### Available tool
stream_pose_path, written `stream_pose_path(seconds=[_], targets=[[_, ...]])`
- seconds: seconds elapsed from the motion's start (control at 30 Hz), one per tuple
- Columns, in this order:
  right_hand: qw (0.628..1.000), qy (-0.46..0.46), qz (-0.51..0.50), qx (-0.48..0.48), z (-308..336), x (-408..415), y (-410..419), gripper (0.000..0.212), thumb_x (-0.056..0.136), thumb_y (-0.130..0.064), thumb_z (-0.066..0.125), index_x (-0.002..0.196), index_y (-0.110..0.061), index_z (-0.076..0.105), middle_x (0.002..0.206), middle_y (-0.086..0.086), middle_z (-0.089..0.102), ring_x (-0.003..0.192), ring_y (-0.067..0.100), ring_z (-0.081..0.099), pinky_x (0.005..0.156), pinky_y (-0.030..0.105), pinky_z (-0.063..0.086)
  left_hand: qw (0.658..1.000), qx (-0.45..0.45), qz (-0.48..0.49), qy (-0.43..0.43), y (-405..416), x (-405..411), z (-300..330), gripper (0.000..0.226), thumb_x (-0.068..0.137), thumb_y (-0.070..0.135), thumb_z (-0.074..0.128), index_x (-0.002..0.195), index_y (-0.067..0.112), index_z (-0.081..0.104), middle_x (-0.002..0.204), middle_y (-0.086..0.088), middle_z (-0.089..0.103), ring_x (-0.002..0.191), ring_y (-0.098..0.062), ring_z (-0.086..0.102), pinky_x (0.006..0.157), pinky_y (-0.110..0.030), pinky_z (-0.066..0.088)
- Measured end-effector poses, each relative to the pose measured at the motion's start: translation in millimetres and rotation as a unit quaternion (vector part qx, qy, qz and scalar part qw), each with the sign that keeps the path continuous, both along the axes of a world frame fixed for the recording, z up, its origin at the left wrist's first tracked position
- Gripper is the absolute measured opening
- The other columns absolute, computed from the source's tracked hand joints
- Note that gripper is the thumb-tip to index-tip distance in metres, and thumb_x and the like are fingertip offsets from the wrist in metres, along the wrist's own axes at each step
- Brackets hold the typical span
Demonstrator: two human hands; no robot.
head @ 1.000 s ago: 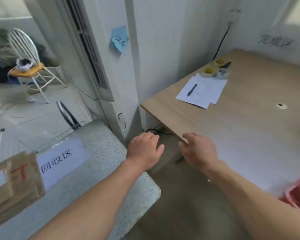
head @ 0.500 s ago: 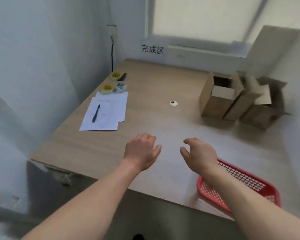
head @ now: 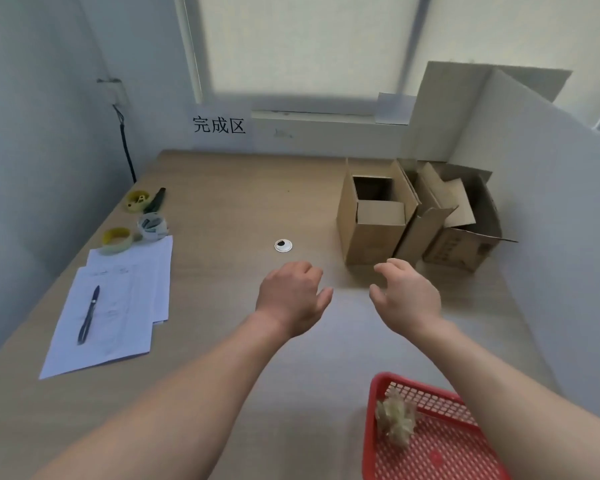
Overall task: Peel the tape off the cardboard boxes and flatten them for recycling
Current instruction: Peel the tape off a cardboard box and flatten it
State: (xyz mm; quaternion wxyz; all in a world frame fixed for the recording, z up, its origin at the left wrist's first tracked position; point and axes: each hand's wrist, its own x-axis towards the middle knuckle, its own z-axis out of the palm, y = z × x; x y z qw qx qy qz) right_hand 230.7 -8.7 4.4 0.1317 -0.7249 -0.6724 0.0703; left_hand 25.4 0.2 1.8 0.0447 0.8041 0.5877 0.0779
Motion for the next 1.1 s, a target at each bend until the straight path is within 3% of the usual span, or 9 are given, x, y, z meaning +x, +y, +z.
stream_pose_path(seconds=[0.27, 0.4, 0.5, 0.63, 0.73, 0.83, 0.93, 1.0, 1.1], targets=[[0.997, 0.051, 0.056, 0.001, -5, 18, 137, 0.043, 0.099, -0.032, 0.052, 0.142, -0.024, 0.051, 0.149, 0.003, 0.045, 0.126, 0.028, 0.052, 0.093, 0.041, 0.051, 0.999, -0.025, 0.026, 0.034, 97, 39, -5, 0.041, 0.100, 0.049, 0.040, 0.123, 0.020, 0.059, 0.126, 0.002, 0.057, 0.118, -0.021, 0.050, 0.076, -0.032, 0.035], [0.994, 0.046, 0.088, -0.036, -20, 20, 189, 0.047, 0.099, -0.032, 0.052, 0.146, -0.031, 0.046, 0.159, 0.005, 0.032, 0.135, 0.031, 0.046, 0.098, 0.042, 0.049, 0.998, -0.035, 0.040, 0.040, 131, 51, -7, 0.042, 0.101, 0.048, 0.040, 0.126, 0.019, 0.058, 0.129, 0.002, 0.056, 0.121, -0.022, 0.049, 0.081, -0.033, 0.038], [0.992, 0.039, 0.098, -0.069, -37, 21, 210, 0.048, 0.099, -0.032, 0.052, 0.147, -0.029, 0.045, 0.161, 0.004, 0.027, 0.131, 0.032, 0.049, 0.092, 0.040, 0.050, 0.997, -0.038, 0.051, 0.047, 148, 52, -14, 0.045, 0.101, 0.049, 0.037, 0.125, 0.019, 0.059, 0.128, 0.001, 0.057, 0.119, -0.024, 0.051, 0.083, -0.034, 0.040], [0.990, 0.062, 0.121, -0.027, -60, 22, 221, 0.035, 0.098, -0.028, 0.050, 0.132, -0.020, 0.054, 0.143, -0.002, 0.045, 0.102, 0.031, 0.059, 0.070, 0.034, 0.047, 0.997, -0.031, 0.058, 0.034, 159, 53, -28, 0.074, 0.083, 0.058, 0.011, 0.117, 0.017, 0.064, 0.118, 0.000, 0.061, 0.112, -0.025, 0.055, 0.074, -0.033, 0.037], [0.991, 0.087, 0.093, 0.031, -65, 21, 214, 0.030, 0.099, -0.027, 0.051, 0.123, -0.015, 0.063, 0.126, -0.001, 0.058, 0.100, 0.030, 0.060, 0.068, 0.032, 0.041, 0.997, -0.032, 0.069, 0.004, 164, 52, -39, 0.056, 0.093, 0.050, 0.027, 0.123, 0.017, 0.062, 0.125, 0.000, 0.059, 0.119, -0.023, 0.053, 0.081, -0.035, 0.044], [0.979, 0.175, 0.056, 0.092, -66, 20, 193, 0.021, 0.093, -0.027, 0.064, 0.107, -0.017, 0.076, 0.099, -0.002, 0.070, 0.094, 0.026, 0.063, 0.072, 0.034, 0.047, 0.995, -0.024, 0.092, -0.039, 164, 44, -47, 0.044, 0.098, 0.032, 0.046, 0.139, 0.016, 0.049, 0.142, 0.000, 0.048, 0.130, -0.022, 0.042, 0.092, -0.037, 0.043], [0.936, 0.330, 0.004, 0.125, -73, 21, 165, 0.002, 0.081, -0.021, 0.077, 0.079, -0.022, 0.079, 0.071, -0.016, 0.066, 0.080, 0.014, 0.062, 0.071, 0.026, 0.046, 0.983, -0.014, 0.158, -0.091, 155, 30, -50, 0.066, 0.092, 0.023, 0.053, 0.152, 0.011, 0.028, 0.158, -0.006, 0.028, 0.144, -0.026, 0.024, 0.109, -0.042, 0.035], [0.871, 0.469, -0.057, 0.132, -71, 21, 148, 0.016, 0.076, -0.022, 0.075, 0.061, -0.019, 0.069, 0.053, -0.018, 0.054, 0.059, 0.006, 0.050, 0.059, 0.021, 0.041, 0.963, -0.025, 0.231, -0.132, 145, 16, -52, 0.081, 0.090, 0.026, 0.055, 0.157, 0.011, 0.013, 0.164, -0.007, 0.013, 0.150, -0.026, 0.012, 0.118, -0.042, 0.023], [0.786, 0.575, -0.158, 0.162, -69, 18, 133, 0.021, 0.071, -0.026, 0.071, 0.057, -0.013, 0.062, 0.060, 0.001, 0.049, 0.060, 0.013, 0.043, 0.061, 0.027, 0.038, 0.932, -0.055, 0.296, -0.200, 123, -3, -57, 0.093, 0.087, 0.034, 0.059, 0.159, 0.014, 0.004, 0.166, -0.005, 0.010, 0.152, -0.023, 0.012, 0.121, -0.043, 0.022]])
